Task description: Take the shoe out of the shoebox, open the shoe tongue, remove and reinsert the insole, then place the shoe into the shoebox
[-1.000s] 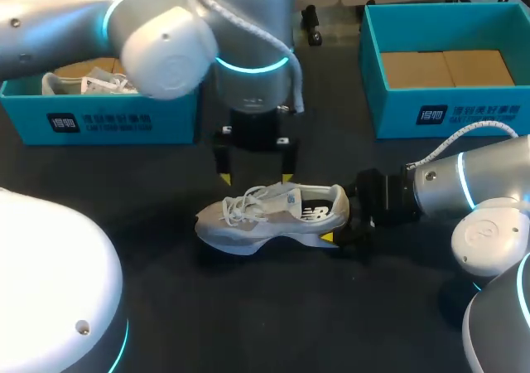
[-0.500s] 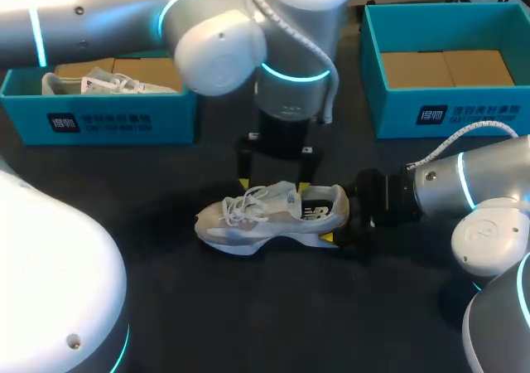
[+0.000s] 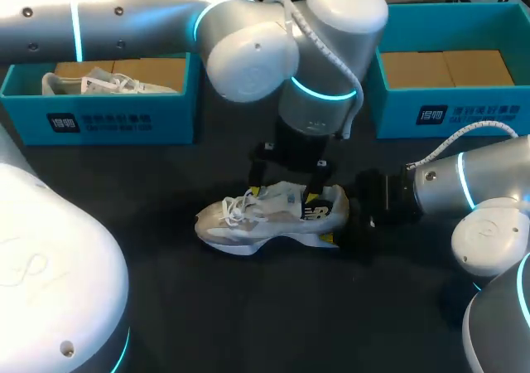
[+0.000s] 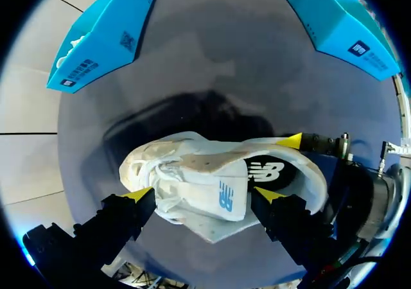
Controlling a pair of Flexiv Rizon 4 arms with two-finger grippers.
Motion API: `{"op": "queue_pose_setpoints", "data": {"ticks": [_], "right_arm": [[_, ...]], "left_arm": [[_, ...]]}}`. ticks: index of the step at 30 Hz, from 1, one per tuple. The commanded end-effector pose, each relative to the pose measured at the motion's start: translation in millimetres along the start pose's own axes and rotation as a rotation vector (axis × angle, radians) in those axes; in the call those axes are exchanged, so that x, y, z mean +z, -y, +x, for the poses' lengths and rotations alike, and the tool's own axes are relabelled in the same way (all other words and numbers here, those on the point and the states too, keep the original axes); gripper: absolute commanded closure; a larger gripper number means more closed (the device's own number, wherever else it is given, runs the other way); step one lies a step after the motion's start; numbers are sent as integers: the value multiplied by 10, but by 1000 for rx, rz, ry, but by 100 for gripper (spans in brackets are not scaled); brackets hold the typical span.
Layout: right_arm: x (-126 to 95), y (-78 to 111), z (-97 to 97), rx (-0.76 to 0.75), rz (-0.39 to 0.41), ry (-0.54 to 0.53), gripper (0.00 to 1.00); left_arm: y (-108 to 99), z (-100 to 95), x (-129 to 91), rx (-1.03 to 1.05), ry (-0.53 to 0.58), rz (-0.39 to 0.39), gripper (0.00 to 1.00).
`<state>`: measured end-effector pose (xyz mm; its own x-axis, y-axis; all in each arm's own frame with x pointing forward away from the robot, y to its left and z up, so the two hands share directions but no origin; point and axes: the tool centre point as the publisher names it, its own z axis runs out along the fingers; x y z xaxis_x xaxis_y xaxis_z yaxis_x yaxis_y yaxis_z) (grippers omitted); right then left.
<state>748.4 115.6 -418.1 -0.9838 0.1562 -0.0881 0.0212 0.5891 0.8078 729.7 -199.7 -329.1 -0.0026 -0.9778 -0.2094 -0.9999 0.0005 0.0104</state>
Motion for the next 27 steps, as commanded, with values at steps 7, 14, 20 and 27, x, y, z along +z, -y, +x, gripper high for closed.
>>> {"op": "queue_pose_setpoints", "data": {"ticks": [7, 14, 20, 27], "right_arm": [[-10, -8, 7, 0, 2, 1, 100], [-10, -8, 7, 0, 2, 1, 100], [-10, -8, 7, 0, 2, 1, 100], [-10, -8, 7, 0, 2, 1, 100]], "left_arm": [[46, -56, 186, -19, 39, -3, 0], [19, -300, 226, 1, 50, 0, 0], [35, -499, 146, 9, 14, -29, 0], [101, -639, 5, 0, -36, -46, 73]]}}
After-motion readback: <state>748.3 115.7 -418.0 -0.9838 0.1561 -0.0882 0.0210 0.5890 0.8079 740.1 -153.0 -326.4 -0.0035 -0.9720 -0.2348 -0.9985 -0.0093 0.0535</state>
